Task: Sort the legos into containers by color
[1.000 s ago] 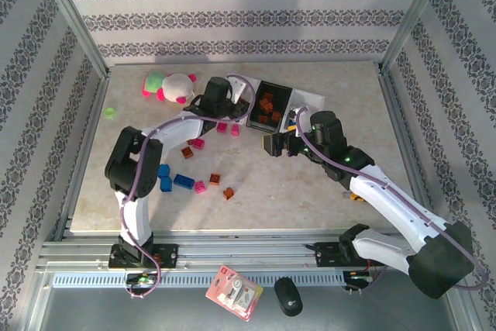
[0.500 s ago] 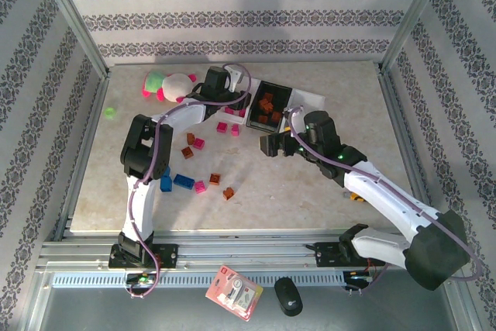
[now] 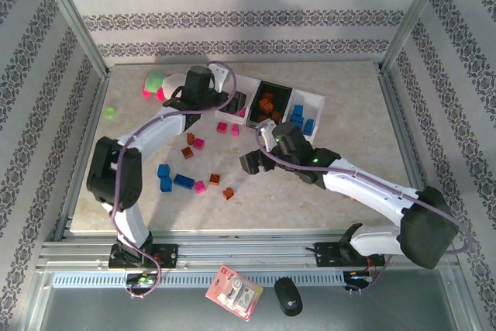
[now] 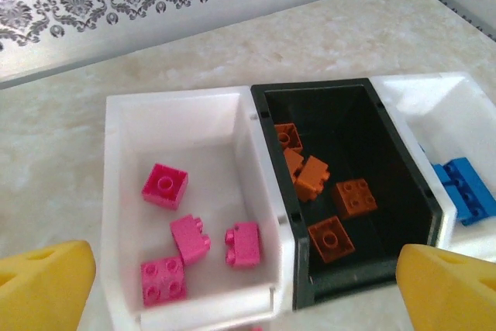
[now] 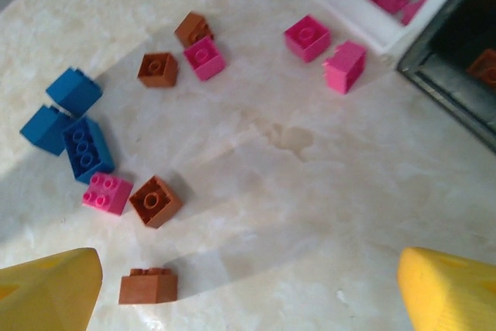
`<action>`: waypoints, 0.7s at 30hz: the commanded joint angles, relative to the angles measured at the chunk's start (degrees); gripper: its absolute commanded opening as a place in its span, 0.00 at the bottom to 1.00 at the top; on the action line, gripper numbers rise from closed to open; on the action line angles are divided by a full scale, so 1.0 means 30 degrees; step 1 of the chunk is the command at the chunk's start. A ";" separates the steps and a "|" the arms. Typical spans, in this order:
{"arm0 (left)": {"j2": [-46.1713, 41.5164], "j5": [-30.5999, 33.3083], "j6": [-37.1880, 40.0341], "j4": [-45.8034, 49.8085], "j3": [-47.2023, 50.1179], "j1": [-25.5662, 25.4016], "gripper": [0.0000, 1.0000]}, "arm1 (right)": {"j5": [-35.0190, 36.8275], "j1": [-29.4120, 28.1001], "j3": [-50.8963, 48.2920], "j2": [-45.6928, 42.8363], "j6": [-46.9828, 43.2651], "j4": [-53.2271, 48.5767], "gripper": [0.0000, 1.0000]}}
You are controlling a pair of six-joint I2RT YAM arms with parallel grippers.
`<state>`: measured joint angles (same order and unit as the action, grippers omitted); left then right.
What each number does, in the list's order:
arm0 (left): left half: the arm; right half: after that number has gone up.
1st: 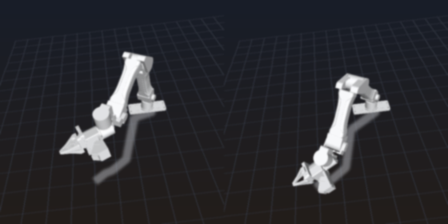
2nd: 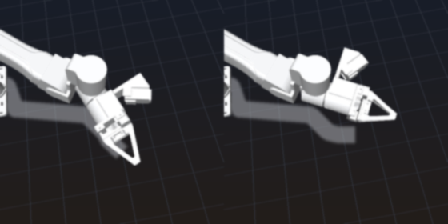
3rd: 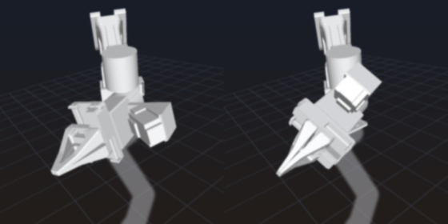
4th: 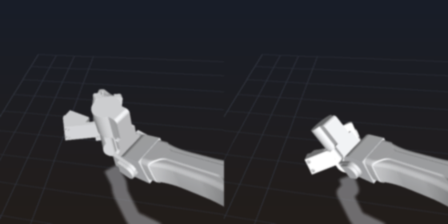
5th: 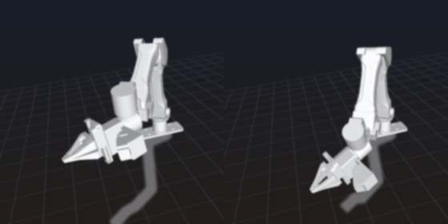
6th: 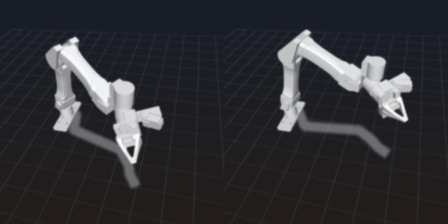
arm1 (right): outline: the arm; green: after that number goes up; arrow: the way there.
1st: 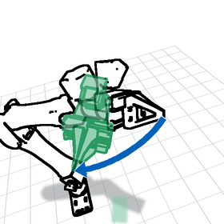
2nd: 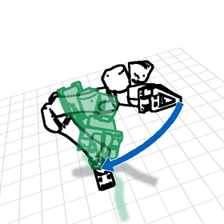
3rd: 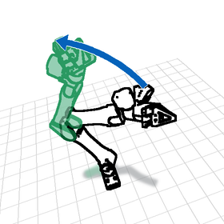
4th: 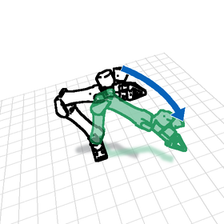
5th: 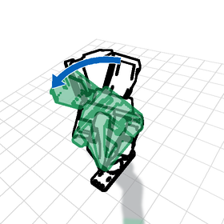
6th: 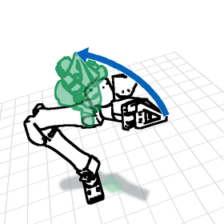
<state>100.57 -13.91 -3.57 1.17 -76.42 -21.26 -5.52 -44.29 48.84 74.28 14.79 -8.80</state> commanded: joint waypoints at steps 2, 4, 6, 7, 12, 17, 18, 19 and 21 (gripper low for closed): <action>-0.2198 0.0285 -0.0642 0.1563 0.2334 0.0424 0.99 | 0.1432 -0.2053 0.1145 0.1225 0.0160 -0.0978 0.97; -0.3138 0.0318 -0.0843 0.2197 0.3196 0.0622 0.99 | 0.1675 -0.3064 0.1741 0.2151 0.0404 -0.1765 0.97; -0.4138 0.0297 -0.1038 0.2727 0.4138 0.0860 0.99 | 0.1900 -0.4029 0.2270 0.3111 0.0725 -0.2450 0.96; -0.4713 0.0351 -0.1140 0.2920 0.4660 0.0920 0.99 | 0.2010 -0.4533 0.2620 0.3622 0.0918 -0.2836 0.96; -0.7258 0.0659 -0.2148 0.3210 0.7215 0.1469 0.99 | 0.2220 -0.6290 0.4476 0.6269 0.1836 -0.4214 0.95; -0.9030 0.0933 -0.3643 0.3269 0.9357 0.2095 0.99 | 0.3087 -0.6869 0.5862 0.8474 0.3126 -0.5084 0.90; -0.9314 0.1093 -0.3743 0.3245 0.9646 0.2148 0.99 | 0.3231 -0.6882 0.6017 0.8736 0.3234 -0.5227 0.89; -0.9593 0.1229 -0.3743 0.3265 0.9887 0.2221 0.99 | 0.3456 -0.6911 0.6201 0.9006 0.3365 -0.5445 0.88; -0.9908 0.1375 -0.3621 0.3591 1.0086 0.2303 0.99 | 0.3687 -0.6904 0.6417 0.9504 0.3536 -0.5731 0.85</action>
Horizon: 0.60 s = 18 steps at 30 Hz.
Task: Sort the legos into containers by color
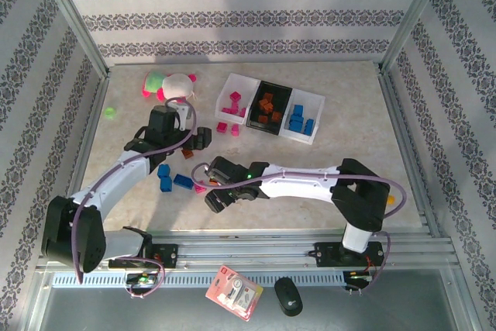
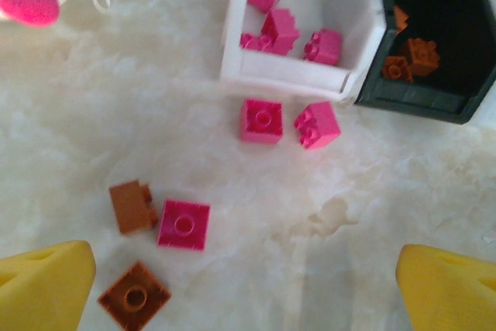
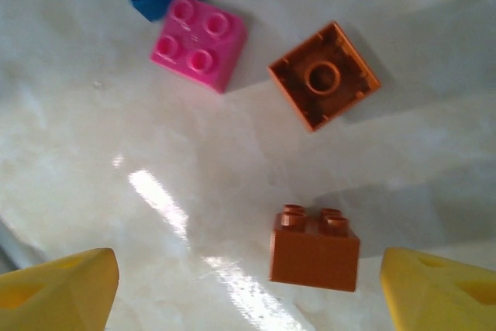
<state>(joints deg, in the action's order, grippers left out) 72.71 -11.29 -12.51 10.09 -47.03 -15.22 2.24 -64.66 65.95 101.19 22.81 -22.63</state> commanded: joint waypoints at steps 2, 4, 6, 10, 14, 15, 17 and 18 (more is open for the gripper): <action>-0.0759 0.0554 -0.0548 0.0793 0.0435 0.0304 0.99 | 0.1156 -0.0125 0.0800 0.0951 0.0902 -0.1235 0.81; -0.0871 0.0554 -0.0569 0.0760 0.0553 0.0300 0.99 | 0.0914 -0.0096 0.0994 0.1398 0.0943 -0.1458 0.75; -0.0920 0.0490 -0.0575 0.0719 0.0654 0.0301 0.99 | 0.0723 -0.0081 0.1095 0.1702 0.1011 -0.1539 0.70; -0.1054 0.0439 -0.0553 0.0722 0.0745 0.0307 0.99 | 0.0570 -0.0095 0.1211 0.2011 0.1105 -0.1614 0.60; -0.1120 0.0471 -0.0369 0.0759 0.0795 0.0305 0.99 | 0.0707 -0.0053 0.1277 0.2017 0.1152 -0.1681 0.50; -0.1121 0.0445 -0.0348 0.0750 0.0783 0.0302 0.99 | 0.0785 -0.0012 0.1277 0.1948 0.1160 -0.1706 0.47; -0.1150 0.0373 -0.0275 0.0693 0.0770 0.0301 0.99 | 0.0937 -0.0030 0.1250 0.1773 0.1231 -0.1793 0.39; -0.1150 0.0342 -0.0276 0.0640 0.0830 0.0319 0.99 | 0.0992 -0.0030 0.1248 0.1656 0.1295 -0.1801 0.36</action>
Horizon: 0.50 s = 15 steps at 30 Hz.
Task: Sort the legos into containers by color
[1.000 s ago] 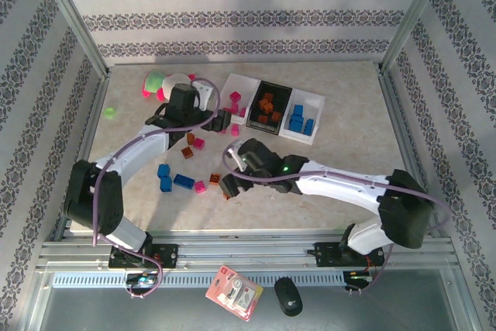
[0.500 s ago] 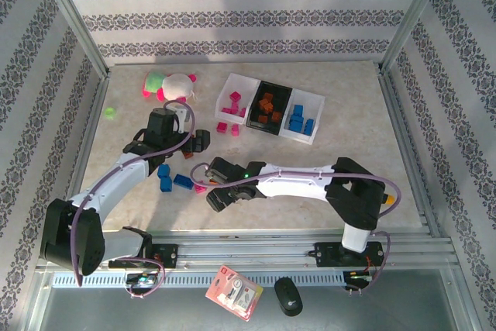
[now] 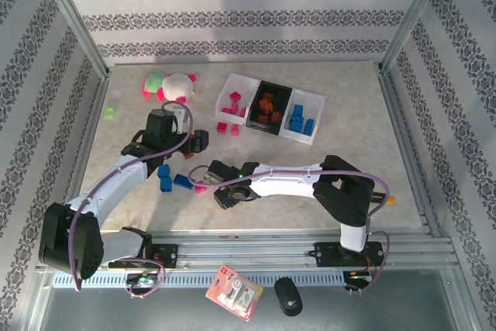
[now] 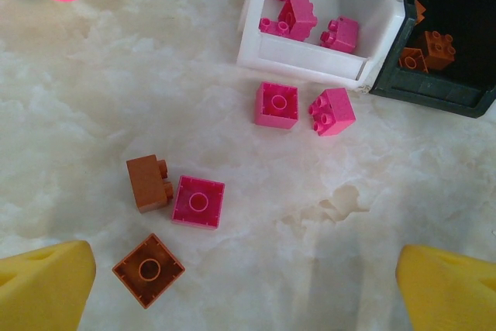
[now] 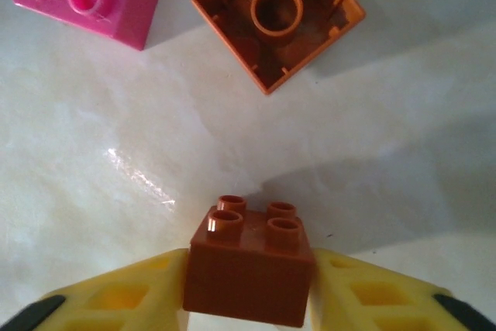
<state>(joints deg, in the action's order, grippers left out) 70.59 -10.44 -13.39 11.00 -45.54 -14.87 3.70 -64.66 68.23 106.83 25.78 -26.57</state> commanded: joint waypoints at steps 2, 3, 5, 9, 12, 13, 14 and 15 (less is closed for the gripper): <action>-0.0414 -0.0112 0.0039 0.0175 0.0401 0.0185 0.99 | 0.0599 -0.0033 0.0434 -0.0515 0.0327 -0.0501 0.31; -0.0421 -0.0293 0.0040 0.0120 0.0435 0.0194 0.99 | 0.0641 -0.0009 0.0407 -0.0730 0.0385 -0.0579 0.30; -0.0495 -0.0744 0.0094 -0.0115 0.0532 0.0199 0.99 | 0.0753 0.0065 0.0265 -0.1246 0.0482 -0.0593 0.30; -0.0963 -0.2772 0.0404 -0.1703 0.1125 0.0162 0.99 | 0.1229 0.0599 -0.0379 -0.2914 0.0593 -0.0264 0.29; -0.1270 -0.3429 0.0150 -0.3081 0.1647 -0.0126 0.99 | 0.1460 0.1716 -0.1083 -0.4587 0.0664 0.0368 0.28; -0.1359 -0.3474 0.0156 -0.3368 0.1791 -0.0242 0.99 | 0.1524 0.2114 -0.1218 -0.4973 0.0566 0.0521 0.27; -0.1477 -0.3571 0.0229 -0.3790 0.2023 -0.0401 0.99 | 0.1548 0.2637 -0.1362 -0.5425 0.0447 0.0713 0.27; -0.1615 -0.3702 0.0249 -0.4309 0.2303 -0.0536 0.99 | 0.1570 0.3172 -0.1457 -0.5767 0.0188 0.0845 0.27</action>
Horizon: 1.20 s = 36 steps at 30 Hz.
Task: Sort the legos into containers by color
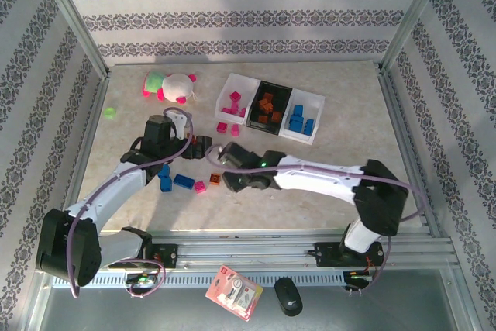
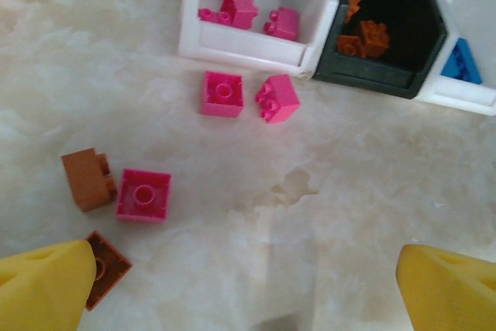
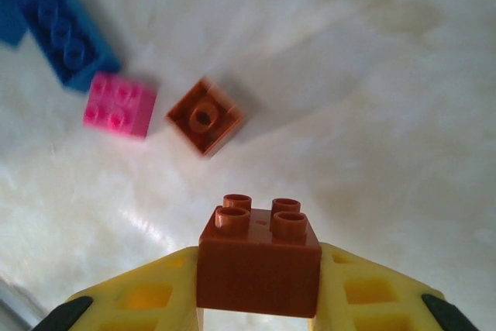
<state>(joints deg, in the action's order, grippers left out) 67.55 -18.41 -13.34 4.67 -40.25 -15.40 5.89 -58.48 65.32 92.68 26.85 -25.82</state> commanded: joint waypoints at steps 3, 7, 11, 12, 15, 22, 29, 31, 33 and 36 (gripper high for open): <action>-0.1089 -0.1012 0.0326 -0.3632 0.1355 -0.0949 0.99 | 0.1132 0.2732 -0.0306 -0.1773 -0.1129 0.0883 0.27; -0.1566 -0.0244 0.1385 -0.5217 0.2407 -0.2305 0.99 | 0.0764 0.5115 0.0417 -0.1605 -0.2211 0.1863 0.27; -0.1691 0.0975 0.2773 -0.7018 0.3596 -0.4233 0.99 | 0.0015 0.7214 0.1779 -0.0188 -0.2721 0.2927 0.27; -0.1669 0.1263 0.3004 -0.7512 0.3860 -0.4635 0.99 | -0.0108 0.7657 0.2268 0.0350 -0.2880 0.3112 0.27; -0.1402 0.1581 0.3220 -0.8229 0.4216 -0.5365 0.99 | -0.0246 0.8657 0.3594 0.1933 -0.3259 0.3429 0.27; -0.0662 0.2229 0.2525 -0.8426 0.4276 -0.5565 0.99 | -0.0522 1.0469 0.6266 0.5520 -0.3439 0.3643 0.26; -0.0412 0.4664 0.0836 -0.5715 0.3255 -0.5562 0.99 | -0.0698 1.1198 0.7402 0.6654 -0.3544 0.3503 0.42; -0.0447 0.5835 -0.0184 -0.4433 0.2713 -0.5561 0.99 | -0.0863 1.1170 0.7436 0.6288 -0.3762 0.3396 0.53; -0.0561 0.6503 -0.0981 -0.3133 0.2268 -0.5552 0.99 | -0.0912 1.1087 0.7170 0.5638 -0.4011 0.3373 0.67; -0.1188 0.6905 -0.1341 -0.3386 0.2980 -0.5504 0.99 | -0.0794 1.0731 0.6335 0.4386 -0.4274 0.3563 0.78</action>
<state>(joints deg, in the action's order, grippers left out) 65.84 -1.85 -13.45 -9.39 -31.44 -31.51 3.70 -25.28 85.41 111.20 15.31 -15.55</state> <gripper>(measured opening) 0.992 0.765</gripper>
